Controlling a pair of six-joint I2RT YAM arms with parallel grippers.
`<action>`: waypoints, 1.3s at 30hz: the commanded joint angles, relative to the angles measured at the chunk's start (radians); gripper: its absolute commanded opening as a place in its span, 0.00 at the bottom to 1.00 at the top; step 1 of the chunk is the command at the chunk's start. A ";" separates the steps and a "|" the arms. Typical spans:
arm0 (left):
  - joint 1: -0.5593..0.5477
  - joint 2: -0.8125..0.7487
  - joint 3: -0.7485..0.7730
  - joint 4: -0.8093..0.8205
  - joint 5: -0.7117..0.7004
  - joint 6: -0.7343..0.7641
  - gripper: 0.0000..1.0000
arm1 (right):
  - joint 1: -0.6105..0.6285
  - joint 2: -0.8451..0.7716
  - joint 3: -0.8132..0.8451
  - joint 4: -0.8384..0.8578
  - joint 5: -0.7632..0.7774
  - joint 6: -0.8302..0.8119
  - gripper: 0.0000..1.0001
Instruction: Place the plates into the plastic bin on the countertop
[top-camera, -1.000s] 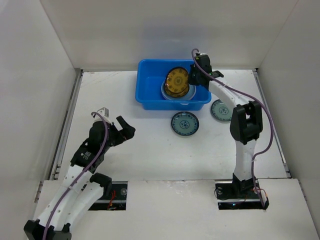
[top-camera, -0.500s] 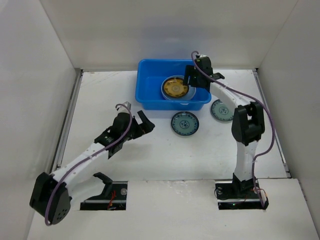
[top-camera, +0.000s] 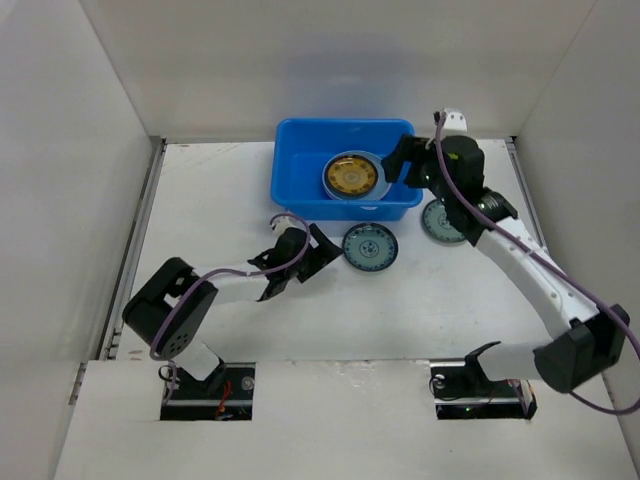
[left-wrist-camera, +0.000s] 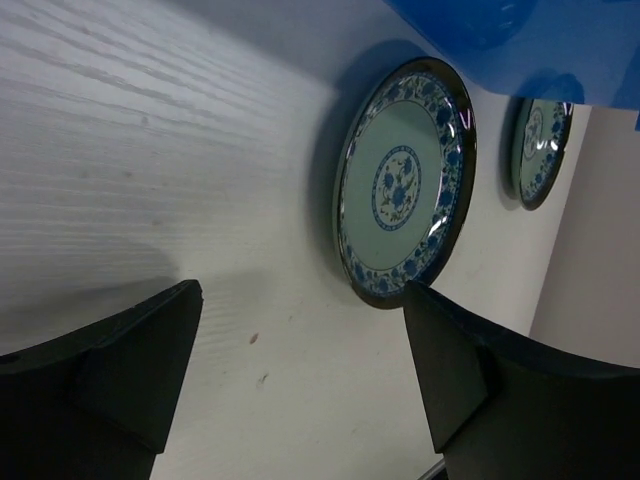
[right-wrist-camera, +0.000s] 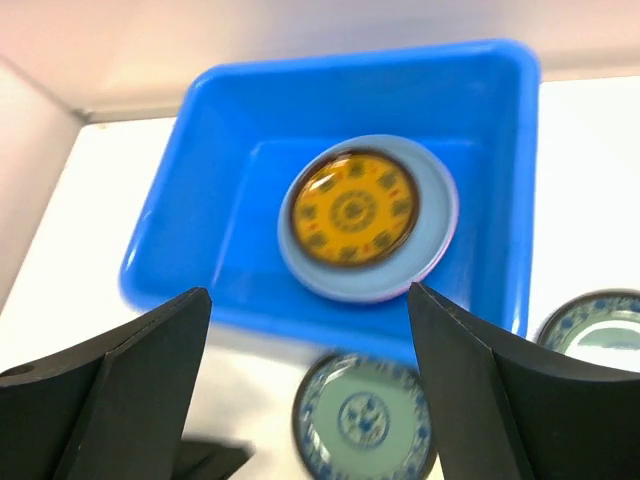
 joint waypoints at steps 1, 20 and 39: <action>-0.039 0.075 0.054 0.194 -0.017 -0.125 0.77 | 0.015 -0.105 -0.140 0.020 0.021 0.034 0.86; -0.099 0.286 0.139 0.209 -0.002 -0.170 0.07 | 0.010 -0.492 -0.449 -0.026 0.022 0.073 0.86; 0.014 -0.435 0.386 -0.590 -0.093 0.287 0.05 | -0.214 -0.607 -0.518 -0.173 0.010 0.141 0.86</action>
